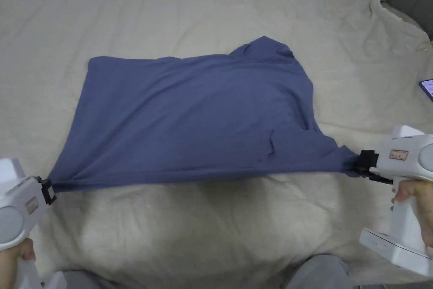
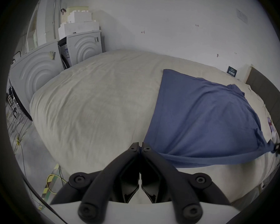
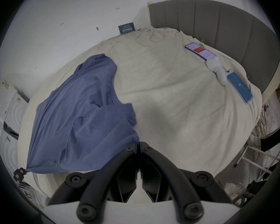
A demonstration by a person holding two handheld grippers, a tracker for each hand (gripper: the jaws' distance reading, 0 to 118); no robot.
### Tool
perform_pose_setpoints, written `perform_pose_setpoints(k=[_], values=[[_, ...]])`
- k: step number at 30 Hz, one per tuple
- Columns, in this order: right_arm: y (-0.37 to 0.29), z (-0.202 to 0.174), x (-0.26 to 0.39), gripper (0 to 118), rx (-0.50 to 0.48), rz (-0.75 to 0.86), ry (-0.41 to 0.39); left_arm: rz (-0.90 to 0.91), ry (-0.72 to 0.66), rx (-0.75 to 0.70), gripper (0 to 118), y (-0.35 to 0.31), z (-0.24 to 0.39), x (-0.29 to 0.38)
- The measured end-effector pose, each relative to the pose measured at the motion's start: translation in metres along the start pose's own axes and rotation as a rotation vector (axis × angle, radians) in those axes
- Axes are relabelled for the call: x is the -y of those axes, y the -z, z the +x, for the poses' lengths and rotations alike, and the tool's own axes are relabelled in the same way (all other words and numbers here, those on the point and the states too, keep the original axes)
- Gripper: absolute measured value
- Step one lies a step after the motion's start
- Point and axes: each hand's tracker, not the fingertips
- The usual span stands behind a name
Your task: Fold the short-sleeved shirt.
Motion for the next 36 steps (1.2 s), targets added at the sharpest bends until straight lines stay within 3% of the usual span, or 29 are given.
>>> perform_pose_setpoints(k=[5,15,17,18,19,20,21,22,26,30,36], values=[[-0.016,0.018,0.036,1,0.002,-0.005,0.014,-0.018,0.060,-0.010,0,-0.017,-0.007,0.046],[-0.010,0.026,0.087,1,0.030,-0.061,0.011,-0.103,-0.023,0.011,0,-0.011,-0.026,0.054],[-0.008,0.021,0.088,2,0.038,-0.062,0.009,-0.159,-0.060,0.059,15,-0.008,-0.031,0.052],[-0.010,0.017,0.089,7,0.037,-0.056,-0.014,-0.161,-0.066,0.047,25,-0.007,-0.033,0.050],[-0.012,0.015,0.089,21,0.044,-0.039,-0.041,-0.161,-0.061,0.050,43,-0.009,-0.036,0.049],[-0.015,0.012,0.088,54,0.053,-0.040,-0.069,-0.158,-0.065,0.045,75,-0.012,-0.042,0.048],[-0.019,0.012,0.086,80,0.051,-0.048,-0.096,-0.150,-0.075,0.052,95,-0.014,-0.047,0.046],[-0.023,0.012,0.085,97,0.038,-0.043,-0.105,-0.141,-0.081,0.065,111,-0.017,-0.052,0.044],[-0.054,0.014,0.075,105,0.016,0.043,-0.122,-0.036,-0.116,0.105,118,-0.036,-0.064,0.025],[-0.086,0.003,0.063,105,0.041,0.192,-0.170,0.042,-0.053,0.132,118,-0.051,-0.053,0.003],[-0.125,-0.022,0.073,106,-0.051,0.500,-0.221,0.225,0.082,0.128,115,-0.074,-0.005,-0.007]])
